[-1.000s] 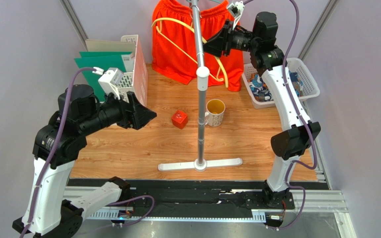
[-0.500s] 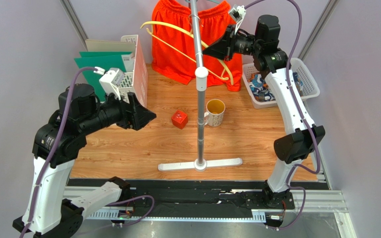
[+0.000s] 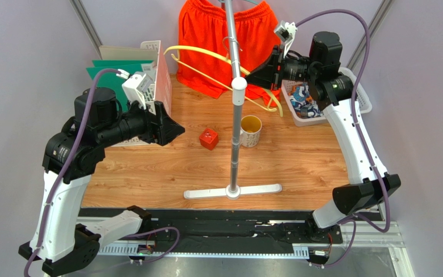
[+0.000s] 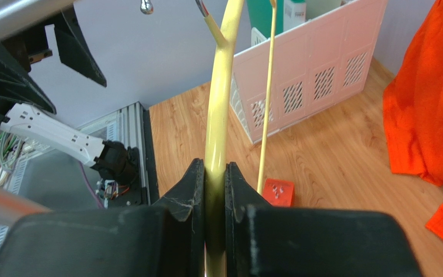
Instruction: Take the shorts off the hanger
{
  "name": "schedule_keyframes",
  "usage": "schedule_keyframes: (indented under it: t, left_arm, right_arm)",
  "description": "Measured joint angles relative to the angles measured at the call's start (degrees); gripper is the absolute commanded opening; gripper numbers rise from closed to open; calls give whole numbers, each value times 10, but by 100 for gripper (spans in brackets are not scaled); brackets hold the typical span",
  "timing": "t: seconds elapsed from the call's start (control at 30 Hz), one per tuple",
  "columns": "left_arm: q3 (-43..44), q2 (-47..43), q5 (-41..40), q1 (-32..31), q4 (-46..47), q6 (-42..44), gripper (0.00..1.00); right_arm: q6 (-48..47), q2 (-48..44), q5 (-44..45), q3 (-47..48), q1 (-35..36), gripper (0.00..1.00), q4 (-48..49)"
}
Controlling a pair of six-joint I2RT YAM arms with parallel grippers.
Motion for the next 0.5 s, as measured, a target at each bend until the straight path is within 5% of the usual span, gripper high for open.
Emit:
schedule_keyframes:
  t: [0.23, 0.33, 0.37, 0.5]
  left_arm:
    - [0, 0, 6, 0, 0, -1, 81]
    - [-2, 0, 7, 0, 0, -3, 81]
    - [-3, 0, 9, 0, 0, -4, 81]
    - [-10, -2, 14, 0, 0, -7, 81]
  right_arm:
    - [11, -62, 43, -72, 2, 40, 12]
    - [18, -81, 104, -90, 2, 63, 14]
    - [24, -85, 120, -94, 2, 83, 16]
    - [40, -97, 188, -101, 2, 98, 16]
